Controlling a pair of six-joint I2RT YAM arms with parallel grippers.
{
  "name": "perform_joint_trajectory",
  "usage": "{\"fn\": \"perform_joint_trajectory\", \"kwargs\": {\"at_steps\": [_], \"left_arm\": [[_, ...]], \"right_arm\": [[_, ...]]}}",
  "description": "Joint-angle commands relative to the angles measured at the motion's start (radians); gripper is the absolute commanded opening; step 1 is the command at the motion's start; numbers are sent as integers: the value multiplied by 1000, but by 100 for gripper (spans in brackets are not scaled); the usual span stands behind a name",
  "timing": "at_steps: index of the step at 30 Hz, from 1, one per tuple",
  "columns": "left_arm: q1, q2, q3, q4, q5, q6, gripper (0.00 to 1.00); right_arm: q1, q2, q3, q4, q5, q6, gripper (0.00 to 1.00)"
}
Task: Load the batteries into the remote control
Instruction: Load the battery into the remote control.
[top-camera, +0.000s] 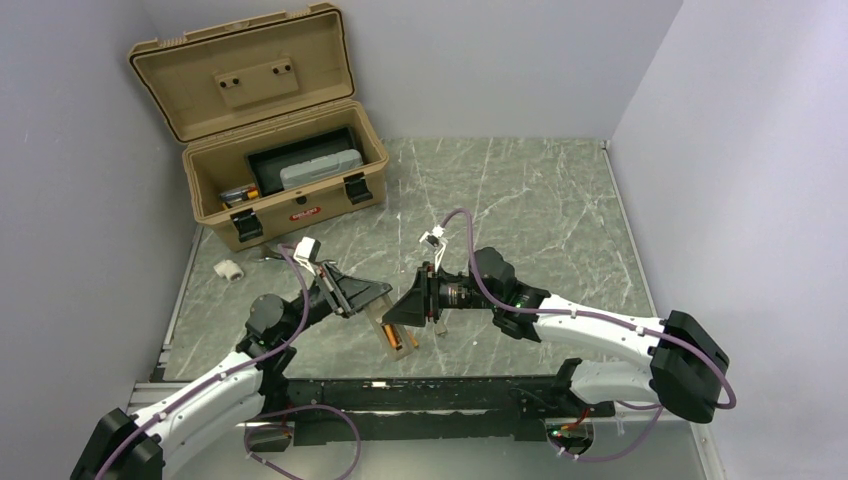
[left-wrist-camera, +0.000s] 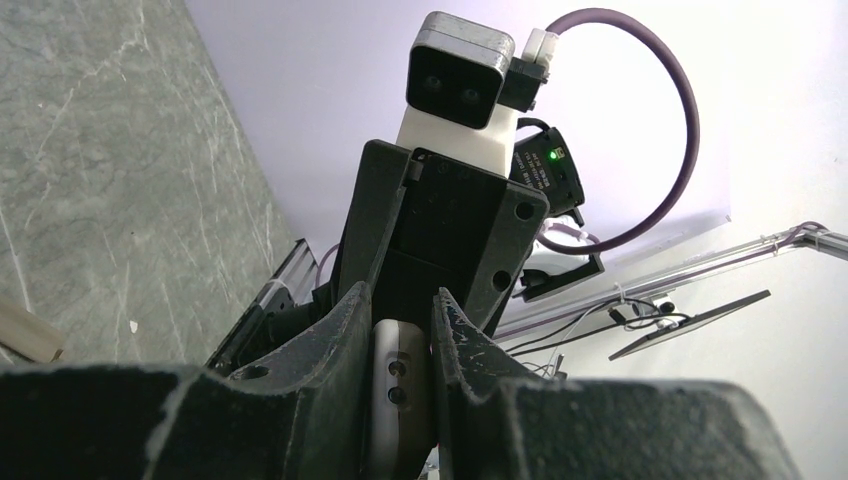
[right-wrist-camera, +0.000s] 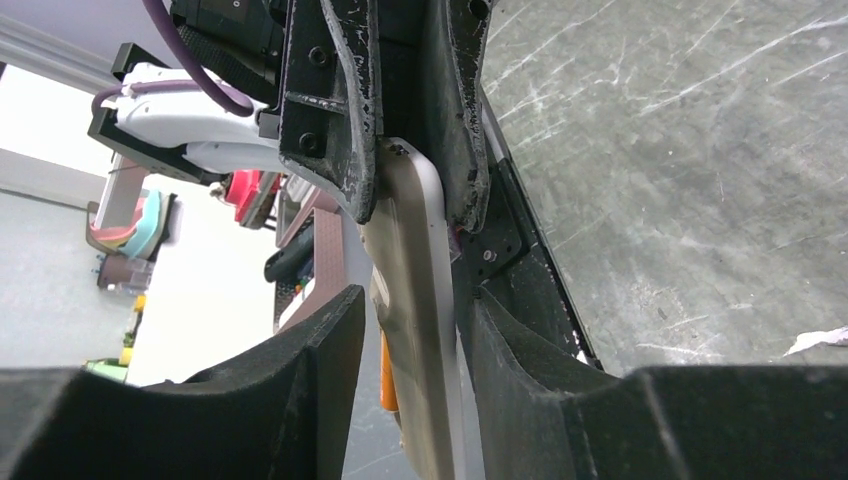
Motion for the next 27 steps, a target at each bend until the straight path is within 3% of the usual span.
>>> {"fn": "perform_joint_trajectory", "kwargs": {"at_steps": [1, 16, 22, 27], "left_arm": [[3, -11, 43, 69, -20, -1, 0], [5, -23, 17, 78, -30, -6, 2], [5, -15, 14, 90, -19, -6, 30], [5, -13, 7, 88, -13, -4, 40]], "right_arm": [[0, -9, -10, 72, -17, 15, 44], [0, 19, -13, 138, -36, 54, 18], [0, 26, -12, 151, -44, 65, 5], [-1, 43, -8, 175, -62, 89, 0]]}}
